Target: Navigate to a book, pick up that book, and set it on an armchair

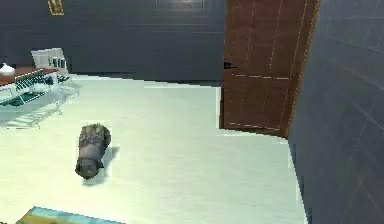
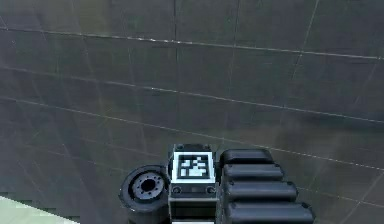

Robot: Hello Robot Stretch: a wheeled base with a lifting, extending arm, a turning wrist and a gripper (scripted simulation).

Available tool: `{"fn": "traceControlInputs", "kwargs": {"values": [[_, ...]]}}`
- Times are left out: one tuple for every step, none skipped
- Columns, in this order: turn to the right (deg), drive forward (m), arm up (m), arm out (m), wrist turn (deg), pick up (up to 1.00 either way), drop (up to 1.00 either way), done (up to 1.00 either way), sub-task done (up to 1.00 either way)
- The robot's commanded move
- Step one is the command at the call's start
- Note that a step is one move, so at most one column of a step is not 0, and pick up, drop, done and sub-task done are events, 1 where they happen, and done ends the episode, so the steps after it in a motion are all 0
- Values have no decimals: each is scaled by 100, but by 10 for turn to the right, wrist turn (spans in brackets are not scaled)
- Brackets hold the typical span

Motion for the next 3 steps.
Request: {"fn": "traceControlInputs", "kwargs": {"values": [[450, 0, 0, 0, 0, 0, 0, 0, 0], [450, 0, 0, 0, 0, 0, 0, 0, 0], [150, 0, 0, 0, 0, 0, 0, 0, 0]]}}
